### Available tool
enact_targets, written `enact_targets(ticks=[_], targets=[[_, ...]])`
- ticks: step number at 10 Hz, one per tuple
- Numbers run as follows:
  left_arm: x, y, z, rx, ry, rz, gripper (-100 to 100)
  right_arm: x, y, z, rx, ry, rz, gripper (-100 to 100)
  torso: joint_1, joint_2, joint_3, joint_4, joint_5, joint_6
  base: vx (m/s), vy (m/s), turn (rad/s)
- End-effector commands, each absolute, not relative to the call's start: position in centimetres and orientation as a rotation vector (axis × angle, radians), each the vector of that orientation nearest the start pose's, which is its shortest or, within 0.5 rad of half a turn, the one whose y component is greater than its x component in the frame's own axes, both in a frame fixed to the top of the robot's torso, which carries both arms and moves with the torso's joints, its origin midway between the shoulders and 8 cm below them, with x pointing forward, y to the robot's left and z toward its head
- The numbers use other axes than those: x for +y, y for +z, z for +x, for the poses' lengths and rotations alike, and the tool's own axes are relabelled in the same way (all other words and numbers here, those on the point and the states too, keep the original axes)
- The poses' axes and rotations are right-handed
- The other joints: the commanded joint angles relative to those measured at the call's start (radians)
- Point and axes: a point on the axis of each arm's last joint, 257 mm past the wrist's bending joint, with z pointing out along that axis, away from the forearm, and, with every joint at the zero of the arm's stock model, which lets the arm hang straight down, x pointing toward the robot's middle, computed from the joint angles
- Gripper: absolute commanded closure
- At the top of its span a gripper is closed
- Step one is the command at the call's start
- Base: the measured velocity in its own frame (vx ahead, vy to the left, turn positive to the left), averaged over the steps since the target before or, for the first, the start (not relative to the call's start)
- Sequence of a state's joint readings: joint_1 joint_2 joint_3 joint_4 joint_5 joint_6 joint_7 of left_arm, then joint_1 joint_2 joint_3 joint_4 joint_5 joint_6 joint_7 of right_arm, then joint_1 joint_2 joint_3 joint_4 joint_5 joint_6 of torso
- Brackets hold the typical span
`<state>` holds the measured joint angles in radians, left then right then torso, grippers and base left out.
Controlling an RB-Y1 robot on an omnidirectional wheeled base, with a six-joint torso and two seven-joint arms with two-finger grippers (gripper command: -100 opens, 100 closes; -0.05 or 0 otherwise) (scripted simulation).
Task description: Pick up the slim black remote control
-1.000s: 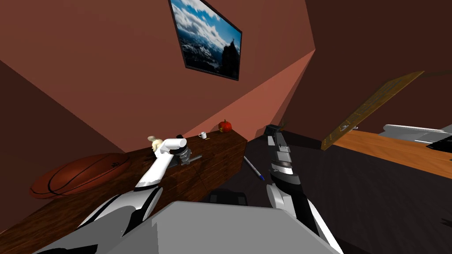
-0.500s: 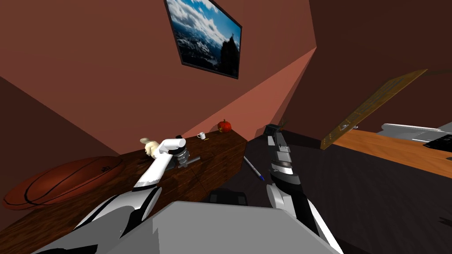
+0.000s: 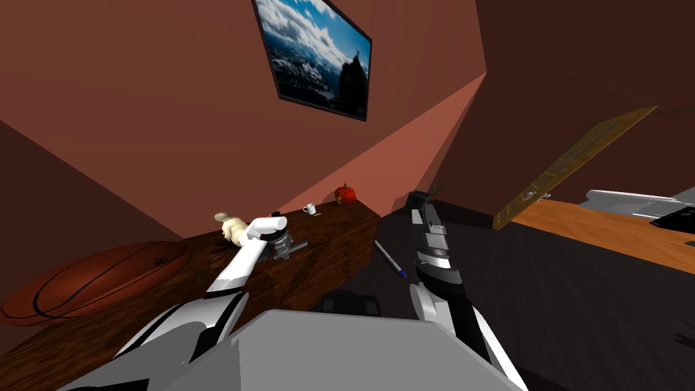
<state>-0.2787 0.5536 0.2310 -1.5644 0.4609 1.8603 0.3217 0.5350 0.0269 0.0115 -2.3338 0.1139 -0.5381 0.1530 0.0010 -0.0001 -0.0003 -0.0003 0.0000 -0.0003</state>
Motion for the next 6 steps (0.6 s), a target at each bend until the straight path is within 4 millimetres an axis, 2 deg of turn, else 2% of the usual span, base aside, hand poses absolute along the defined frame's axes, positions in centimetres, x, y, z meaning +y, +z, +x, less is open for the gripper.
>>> enact_targets(ticks=[1, 5, 6], targets=[[41.98, -32.14, 36.83, 1.627, -0.065, -2.591, 100, -26.42, 4.33, 32.67, 0.648, 1.098, 0.501, 0, 0.000, 0.000, 0.000, 0.000, 0.000, 0.000, 0.000, 0.000, 0.000], [41.98, -32.13, 36.78, 1.626, -0.064, -2.593, 100, -26.42, 4.33, 32.67, 0.648, 1.098, 0.501, 0, 0.002, -0.002, -0.002, -0.001, 0.001, 0.001, 0.000, 0.000, 0.000], [41.98, -32.13, 36.78, 1.626, -0.064, -2.593, 0, -26.42, 4.33, 32.67, 0.648, 1.098, 0.501, 0, 0.002, -0.003, -0.002, -0.001, 0.001, 0.001, 0.000, 0.000, 0.000]])
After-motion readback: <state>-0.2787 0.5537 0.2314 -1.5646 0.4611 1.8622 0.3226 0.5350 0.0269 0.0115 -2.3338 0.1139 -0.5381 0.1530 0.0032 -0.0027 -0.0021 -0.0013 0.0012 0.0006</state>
